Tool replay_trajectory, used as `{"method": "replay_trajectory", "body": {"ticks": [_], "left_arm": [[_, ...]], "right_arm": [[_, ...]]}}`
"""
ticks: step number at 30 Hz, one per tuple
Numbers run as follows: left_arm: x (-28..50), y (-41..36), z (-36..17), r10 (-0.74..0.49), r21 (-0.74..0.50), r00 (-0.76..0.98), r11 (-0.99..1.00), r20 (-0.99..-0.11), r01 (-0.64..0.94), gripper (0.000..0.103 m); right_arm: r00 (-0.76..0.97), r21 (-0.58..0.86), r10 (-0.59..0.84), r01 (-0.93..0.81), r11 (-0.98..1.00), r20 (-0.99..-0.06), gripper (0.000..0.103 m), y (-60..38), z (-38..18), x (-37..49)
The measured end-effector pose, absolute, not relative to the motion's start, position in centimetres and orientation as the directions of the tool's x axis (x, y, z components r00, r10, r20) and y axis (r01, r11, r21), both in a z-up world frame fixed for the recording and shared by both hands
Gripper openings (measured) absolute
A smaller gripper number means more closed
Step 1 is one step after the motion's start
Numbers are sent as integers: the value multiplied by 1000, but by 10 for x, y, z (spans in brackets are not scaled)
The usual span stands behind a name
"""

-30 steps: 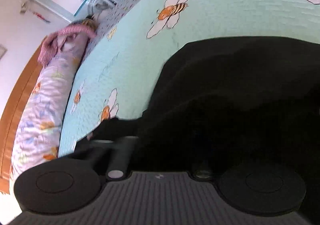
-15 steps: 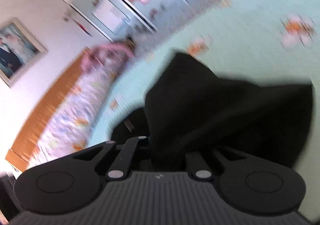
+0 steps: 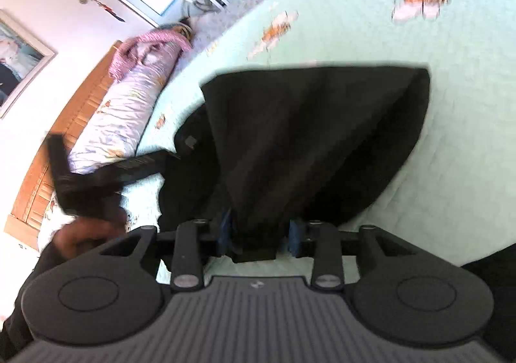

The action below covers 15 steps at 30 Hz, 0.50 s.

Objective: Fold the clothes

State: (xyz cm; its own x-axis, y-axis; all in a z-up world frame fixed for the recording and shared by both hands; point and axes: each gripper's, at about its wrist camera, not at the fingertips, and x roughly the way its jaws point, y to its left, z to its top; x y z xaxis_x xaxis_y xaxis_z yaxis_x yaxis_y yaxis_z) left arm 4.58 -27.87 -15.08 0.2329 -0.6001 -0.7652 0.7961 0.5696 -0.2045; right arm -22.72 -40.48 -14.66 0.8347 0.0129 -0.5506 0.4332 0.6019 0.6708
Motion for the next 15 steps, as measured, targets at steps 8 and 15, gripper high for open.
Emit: {"method": "replay_trajectory", "body": {"ticks": [8, 15], "left_arm": [[-49, -257, -179, -652, -133, 151, 365, -743, 921, 40], [-56, -229, -184, -646, -182, 102, 358, -756, 916, 41]], "right_arm": [[852, 646, -140, 480, 594, -505, 58, -433, -113, -262], [839, 621, -200, 516, 590, -506, 87, -451, -119, -185]]}}
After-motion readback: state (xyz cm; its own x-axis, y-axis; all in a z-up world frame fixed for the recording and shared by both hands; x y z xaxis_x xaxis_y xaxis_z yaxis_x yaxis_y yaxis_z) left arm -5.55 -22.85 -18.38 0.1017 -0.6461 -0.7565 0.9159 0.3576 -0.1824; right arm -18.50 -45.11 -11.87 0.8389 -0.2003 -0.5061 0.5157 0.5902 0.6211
